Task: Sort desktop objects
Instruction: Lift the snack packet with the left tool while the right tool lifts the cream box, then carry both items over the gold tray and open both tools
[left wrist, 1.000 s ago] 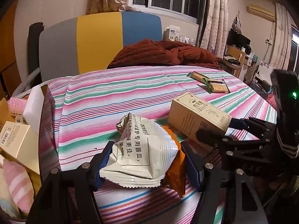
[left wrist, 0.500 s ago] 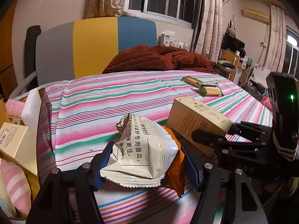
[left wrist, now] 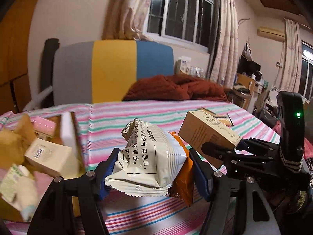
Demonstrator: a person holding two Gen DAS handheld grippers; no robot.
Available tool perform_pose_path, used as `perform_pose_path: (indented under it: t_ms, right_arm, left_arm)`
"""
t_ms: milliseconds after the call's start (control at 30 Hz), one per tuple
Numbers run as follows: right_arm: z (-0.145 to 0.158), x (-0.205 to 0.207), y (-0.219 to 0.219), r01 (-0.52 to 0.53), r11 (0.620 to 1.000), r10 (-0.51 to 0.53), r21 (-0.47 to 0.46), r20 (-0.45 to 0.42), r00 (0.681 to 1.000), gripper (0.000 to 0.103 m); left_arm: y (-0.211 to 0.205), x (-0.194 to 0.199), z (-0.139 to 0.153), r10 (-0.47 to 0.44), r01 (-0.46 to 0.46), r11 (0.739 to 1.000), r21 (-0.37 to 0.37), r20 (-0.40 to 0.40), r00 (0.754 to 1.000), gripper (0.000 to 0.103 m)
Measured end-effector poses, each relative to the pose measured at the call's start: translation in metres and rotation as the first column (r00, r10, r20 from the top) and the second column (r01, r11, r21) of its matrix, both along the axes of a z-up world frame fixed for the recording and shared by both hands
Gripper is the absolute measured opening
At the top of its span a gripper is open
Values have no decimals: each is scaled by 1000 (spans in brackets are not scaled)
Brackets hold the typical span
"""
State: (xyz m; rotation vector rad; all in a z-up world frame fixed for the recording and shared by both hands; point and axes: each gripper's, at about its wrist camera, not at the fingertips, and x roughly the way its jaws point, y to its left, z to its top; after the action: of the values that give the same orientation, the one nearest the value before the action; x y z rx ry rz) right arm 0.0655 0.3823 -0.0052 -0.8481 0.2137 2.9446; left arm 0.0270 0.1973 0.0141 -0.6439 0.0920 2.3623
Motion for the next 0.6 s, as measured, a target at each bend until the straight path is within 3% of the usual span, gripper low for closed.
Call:
perform_pose_path:
  t_ms: [267,600]
  right_arm:
    - [21,-36,-41,-130,990,128,-54,-36,991,52]
    - [33,-118,-122,-325,939,325,-109,-22,946,52]
  left_arm:
    - [-59,-21,19,166,-165,986,24,-36,986,69]
    - [-132,-60,9,357,-357,934,19,-19,934,69]
